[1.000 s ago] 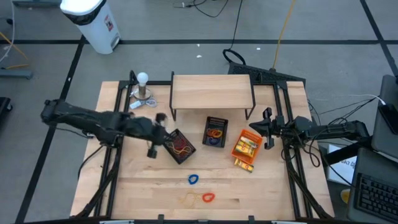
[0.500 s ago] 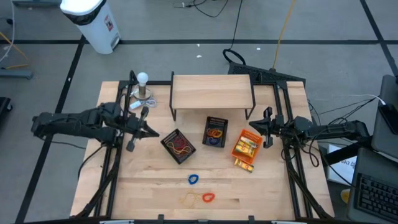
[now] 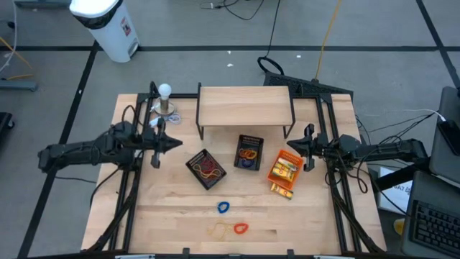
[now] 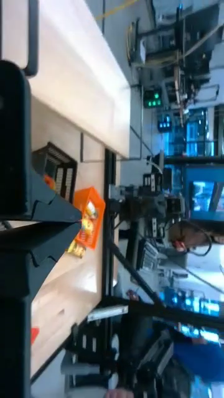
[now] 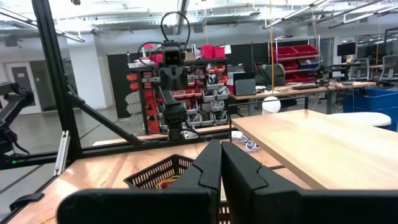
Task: Pick & Place Office Desk Supplies
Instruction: Put the orange spring keychain into the right black bin
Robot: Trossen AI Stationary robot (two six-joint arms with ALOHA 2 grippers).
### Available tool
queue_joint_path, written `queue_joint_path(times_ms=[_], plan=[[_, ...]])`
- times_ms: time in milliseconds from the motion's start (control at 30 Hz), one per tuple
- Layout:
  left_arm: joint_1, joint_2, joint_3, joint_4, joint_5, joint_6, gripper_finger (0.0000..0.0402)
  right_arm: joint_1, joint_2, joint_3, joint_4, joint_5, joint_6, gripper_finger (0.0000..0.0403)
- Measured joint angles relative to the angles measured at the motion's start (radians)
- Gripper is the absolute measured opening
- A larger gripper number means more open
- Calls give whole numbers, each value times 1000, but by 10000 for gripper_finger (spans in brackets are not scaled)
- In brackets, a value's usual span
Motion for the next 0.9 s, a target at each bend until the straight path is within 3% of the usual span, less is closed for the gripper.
queue_joint_path(times_ms=[200, 433, 900], plan=[[2, -53, -132, 117, 84, -67, 4, 0, 0, 0, -1, -1, -3, 4], [2, -57, -260, 207, 45, -103, 4, 0, 1, 0, -1, 1, -9, 4], [-4, -47, -260, 123, 7, -79, 2, 0, 10, 0, 0, 39, 0, 4]])
